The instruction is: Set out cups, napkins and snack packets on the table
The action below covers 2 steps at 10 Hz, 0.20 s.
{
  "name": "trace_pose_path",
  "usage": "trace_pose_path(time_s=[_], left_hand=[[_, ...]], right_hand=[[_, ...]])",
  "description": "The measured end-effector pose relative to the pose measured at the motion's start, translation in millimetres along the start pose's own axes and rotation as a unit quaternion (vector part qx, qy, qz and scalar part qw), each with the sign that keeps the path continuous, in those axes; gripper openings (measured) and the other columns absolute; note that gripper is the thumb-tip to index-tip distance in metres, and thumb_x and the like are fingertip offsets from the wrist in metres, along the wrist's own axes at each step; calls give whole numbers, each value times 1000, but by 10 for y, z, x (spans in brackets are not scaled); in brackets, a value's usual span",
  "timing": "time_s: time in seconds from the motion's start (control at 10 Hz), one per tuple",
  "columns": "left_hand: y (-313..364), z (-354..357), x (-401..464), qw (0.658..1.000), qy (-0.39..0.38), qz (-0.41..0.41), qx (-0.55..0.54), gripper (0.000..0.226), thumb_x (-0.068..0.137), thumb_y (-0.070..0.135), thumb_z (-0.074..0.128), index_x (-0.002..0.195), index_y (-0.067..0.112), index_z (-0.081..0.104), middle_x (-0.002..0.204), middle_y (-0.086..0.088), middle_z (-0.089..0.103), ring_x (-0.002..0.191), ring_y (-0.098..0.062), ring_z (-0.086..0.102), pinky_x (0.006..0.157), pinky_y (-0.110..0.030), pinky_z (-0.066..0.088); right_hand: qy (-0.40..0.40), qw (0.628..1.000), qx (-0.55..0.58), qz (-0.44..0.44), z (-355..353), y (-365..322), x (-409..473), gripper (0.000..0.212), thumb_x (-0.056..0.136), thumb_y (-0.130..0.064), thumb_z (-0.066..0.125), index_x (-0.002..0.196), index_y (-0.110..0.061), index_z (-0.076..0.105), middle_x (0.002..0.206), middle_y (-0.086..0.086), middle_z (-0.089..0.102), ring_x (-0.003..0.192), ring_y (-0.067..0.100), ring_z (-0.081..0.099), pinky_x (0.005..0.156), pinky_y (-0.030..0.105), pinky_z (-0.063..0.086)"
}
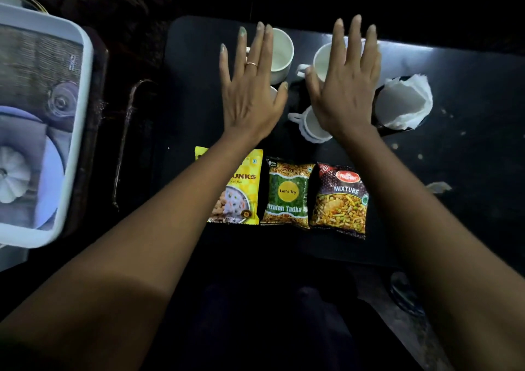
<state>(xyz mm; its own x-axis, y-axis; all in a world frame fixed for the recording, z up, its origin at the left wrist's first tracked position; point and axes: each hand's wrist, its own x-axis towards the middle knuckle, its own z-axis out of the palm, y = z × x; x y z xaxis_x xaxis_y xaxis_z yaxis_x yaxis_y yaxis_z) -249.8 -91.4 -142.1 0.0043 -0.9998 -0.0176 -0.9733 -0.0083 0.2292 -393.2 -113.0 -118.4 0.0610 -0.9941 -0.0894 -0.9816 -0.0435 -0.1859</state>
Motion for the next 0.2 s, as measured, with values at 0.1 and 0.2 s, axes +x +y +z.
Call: trace_pose_path(time_s=[0.1, 0.2], left_hand=[[19, -97, -105, 1000, -14, 14, 9, 73, 91, 45, 34, 151, 14, 6, 161, -3, 8, 148, -26, 5, 118, -45, -2], [56, -294, -214, 1000, -12, 7, 7, 73, 92, 43, 36, 152, 13, 5, 161, -3, 7, 148, -25, 4, 118, -44, -2]], right_hand=[[14, 1000, -3, -19, -102, -33, -97, 69, 95, -47, 31, 151, -10, 10, 159, 15, 4, 147, 34, 0, 120, 42, 1], [39, 999, 2, -35, -290, -86, -217, 69, 94, -44, 30, 150, -8, 11, 159, 16, 5, 147, 34, 1, 120, 42, 1]])
